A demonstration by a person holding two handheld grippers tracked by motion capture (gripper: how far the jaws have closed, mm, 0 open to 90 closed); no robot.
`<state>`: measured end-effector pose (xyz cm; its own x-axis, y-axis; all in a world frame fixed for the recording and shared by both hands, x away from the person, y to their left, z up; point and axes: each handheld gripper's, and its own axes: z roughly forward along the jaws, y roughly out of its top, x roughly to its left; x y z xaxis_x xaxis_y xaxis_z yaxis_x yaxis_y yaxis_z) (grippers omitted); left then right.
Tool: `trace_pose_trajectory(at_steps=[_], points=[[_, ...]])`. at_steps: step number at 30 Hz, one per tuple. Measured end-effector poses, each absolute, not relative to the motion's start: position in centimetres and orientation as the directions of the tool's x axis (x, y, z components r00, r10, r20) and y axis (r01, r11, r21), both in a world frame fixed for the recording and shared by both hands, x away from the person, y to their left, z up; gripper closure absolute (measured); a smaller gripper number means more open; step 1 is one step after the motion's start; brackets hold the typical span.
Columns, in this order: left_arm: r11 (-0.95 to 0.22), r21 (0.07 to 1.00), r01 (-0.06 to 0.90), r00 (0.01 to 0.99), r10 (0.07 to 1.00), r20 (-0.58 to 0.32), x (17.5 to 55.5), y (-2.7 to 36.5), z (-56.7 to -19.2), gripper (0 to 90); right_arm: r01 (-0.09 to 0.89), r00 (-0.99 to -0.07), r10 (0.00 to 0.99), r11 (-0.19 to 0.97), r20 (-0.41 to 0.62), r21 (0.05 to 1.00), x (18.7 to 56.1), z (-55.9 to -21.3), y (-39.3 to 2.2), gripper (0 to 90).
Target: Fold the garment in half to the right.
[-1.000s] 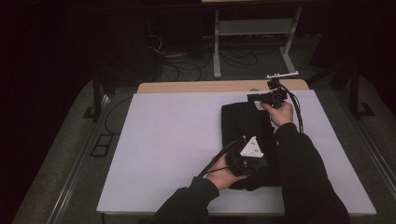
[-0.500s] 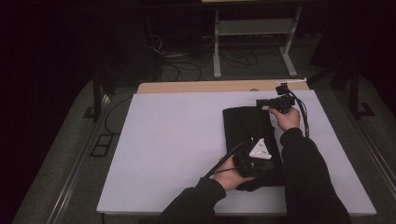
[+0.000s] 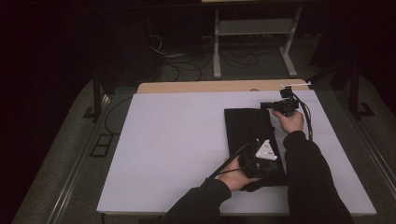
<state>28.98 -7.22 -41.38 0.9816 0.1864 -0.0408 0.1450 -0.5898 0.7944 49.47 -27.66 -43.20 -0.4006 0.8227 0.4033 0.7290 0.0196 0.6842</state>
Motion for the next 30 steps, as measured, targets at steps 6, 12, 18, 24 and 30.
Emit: trace_pose_trajectory(at_steps=[6, 12, 18, 24, 30], points=[[-0.593, 0.790, 0.157, 0.981, 0.188, -0.054, 29.0, -8.1, -41.9, 82.9, 0.732, -0.393, 0.823, 0.010, 0.411, 0.682, 48.9, -43.3, -28.5, 72.0], [-0.609, 0.780, 0.144, 0.982, 0.183, -0.038, 29.0, -8.6, -41.8, 83.1, 0.696, -0.379, 0.844, -0.012, 0.381, 0.718, 47.7, -42.0, -29.8, 54.7], [-0.632, 0.763, 0.134, 0.983, 0.182, -0.022, 28.9, -9.3, -41.4, 83.3, 0.665, -0.406, 0.838, -0.003, 0.365, 0.747, 46.2, -40.5, -30.4, 32.9], [-0.643, 0.755, 0.129, 0.984, 0.177, -0.017, 29.0, -10.3, -41.2, 83.4, 0.648, -0.434, 0.834, 0.025, 0.342, 0.761, 44.4, -39.4, -30.5, 22.8], [-0.683, 0.719, 0.128, 0.985, 0.171, -0.013, 29.1, -11.3, -41.5, 83.4, 0.629, -0.453, 0.830, 0.037, 0.327, 0.777, 42.5, -39.2, -30.7, 18.4]])
